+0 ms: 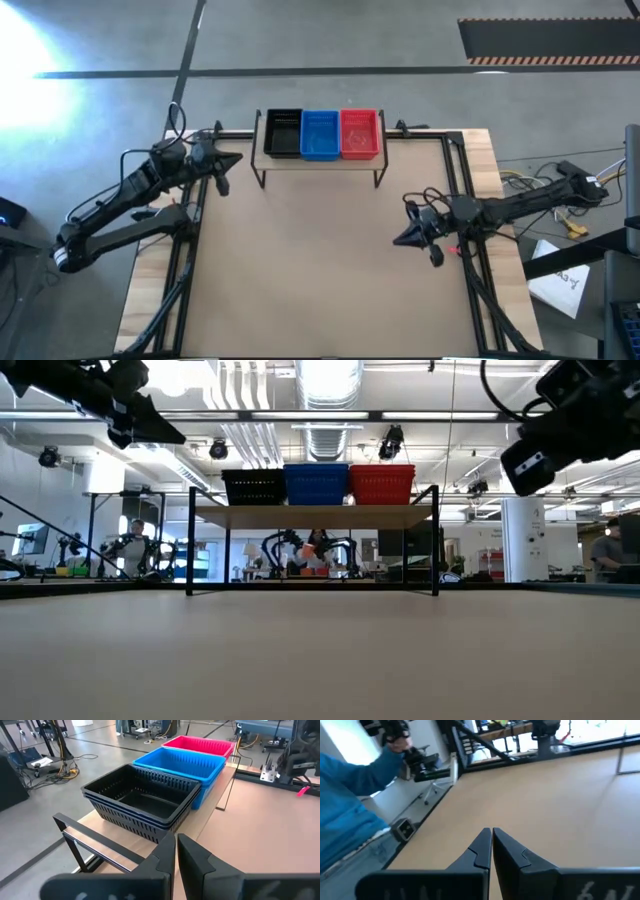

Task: Stack baskets on shelf by color
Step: Return to Home Position

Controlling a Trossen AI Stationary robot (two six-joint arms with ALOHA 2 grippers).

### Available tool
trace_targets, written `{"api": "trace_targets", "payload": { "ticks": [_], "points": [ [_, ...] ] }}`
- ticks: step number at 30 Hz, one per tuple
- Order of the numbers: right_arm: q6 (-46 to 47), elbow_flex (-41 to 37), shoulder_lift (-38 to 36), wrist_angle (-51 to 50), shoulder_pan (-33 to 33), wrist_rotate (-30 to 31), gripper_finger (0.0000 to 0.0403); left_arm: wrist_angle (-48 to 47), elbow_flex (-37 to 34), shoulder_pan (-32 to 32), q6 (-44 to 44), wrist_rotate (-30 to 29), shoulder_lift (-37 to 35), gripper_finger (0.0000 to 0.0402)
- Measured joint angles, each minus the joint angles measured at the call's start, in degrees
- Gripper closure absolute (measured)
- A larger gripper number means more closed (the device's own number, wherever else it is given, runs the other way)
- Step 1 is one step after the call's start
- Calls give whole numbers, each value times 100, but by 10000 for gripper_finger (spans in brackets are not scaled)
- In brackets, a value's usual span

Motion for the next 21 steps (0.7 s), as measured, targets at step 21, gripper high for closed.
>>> {"api": "trace_targets", "payload": {
  "ticks": [21],
  "points": [
    [-521, -643, -2805, -1723, 396, 584, 394, 470, -241, 4, 0, 133, -55, 398]
  ]
}}
